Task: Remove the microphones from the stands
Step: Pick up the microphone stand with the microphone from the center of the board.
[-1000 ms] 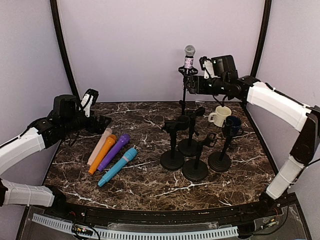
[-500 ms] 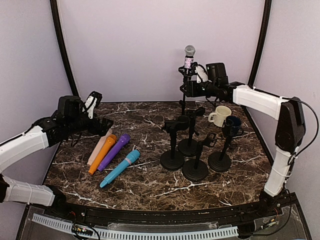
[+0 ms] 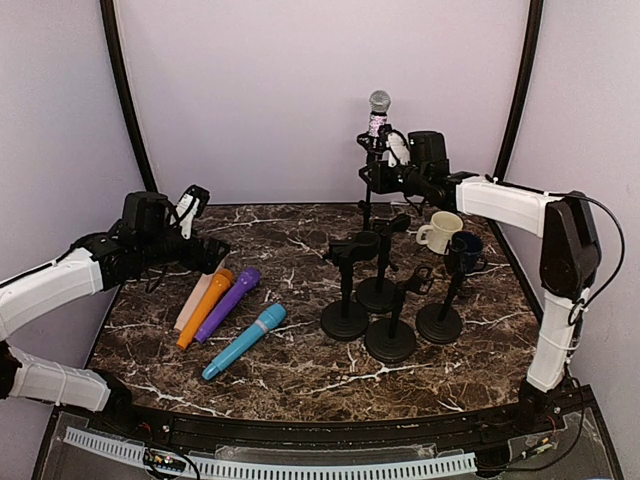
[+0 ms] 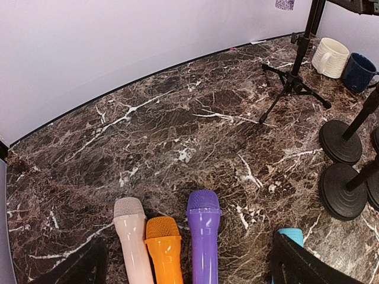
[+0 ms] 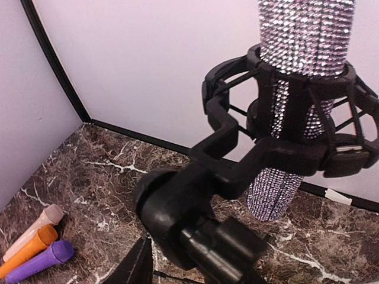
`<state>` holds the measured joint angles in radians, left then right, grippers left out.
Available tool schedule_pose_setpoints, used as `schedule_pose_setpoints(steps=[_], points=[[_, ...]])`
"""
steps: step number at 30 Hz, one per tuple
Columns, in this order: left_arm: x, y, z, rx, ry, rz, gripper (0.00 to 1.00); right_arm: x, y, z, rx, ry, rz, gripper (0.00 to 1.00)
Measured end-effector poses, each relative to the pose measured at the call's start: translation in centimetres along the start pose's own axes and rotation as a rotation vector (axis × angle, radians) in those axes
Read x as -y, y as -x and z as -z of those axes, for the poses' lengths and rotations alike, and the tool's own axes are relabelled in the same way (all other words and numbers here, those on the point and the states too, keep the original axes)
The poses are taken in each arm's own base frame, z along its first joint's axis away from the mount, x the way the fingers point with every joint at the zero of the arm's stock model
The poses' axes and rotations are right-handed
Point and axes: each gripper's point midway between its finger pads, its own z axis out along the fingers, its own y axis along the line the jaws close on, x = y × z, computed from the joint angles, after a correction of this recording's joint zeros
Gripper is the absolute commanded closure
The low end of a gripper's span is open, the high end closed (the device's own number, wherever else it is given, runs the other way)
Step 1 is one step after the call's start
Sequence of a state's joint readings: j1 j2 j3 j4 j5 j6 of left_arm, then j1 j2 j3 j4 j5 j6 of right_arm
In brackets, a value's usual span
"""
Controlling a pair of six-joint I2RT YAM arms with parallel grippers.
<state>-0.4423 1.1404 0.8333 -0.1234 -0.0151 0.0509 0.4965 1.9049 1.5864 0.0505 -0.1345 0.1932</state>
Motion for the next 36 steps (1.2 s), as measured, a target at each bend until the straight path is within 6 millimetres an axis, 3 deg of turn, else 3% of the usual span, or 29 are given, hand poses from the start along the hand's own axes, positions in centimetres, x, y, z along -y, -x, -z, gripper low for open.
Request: schedule_pose_setpoints(steps=[9,24,36], points=[[0.0,-0.8,-0.8,-0.031,-0.001,-0.01,0.02,0.6,-0.1,-0.5,0.019,-0.024,0.029,1.0],[0.0,-1.1,-1.1,-0.046,-0.001,-0.022,0.02,2.4,1.4,-0.1,0.041,-0.143,0.072,1.0],[0.0,-1.1,-1.1,-0.046,0.002,-0.025,0.02,3.3,7.4,2.2,0.129,-0.266,0.143,1.0]])
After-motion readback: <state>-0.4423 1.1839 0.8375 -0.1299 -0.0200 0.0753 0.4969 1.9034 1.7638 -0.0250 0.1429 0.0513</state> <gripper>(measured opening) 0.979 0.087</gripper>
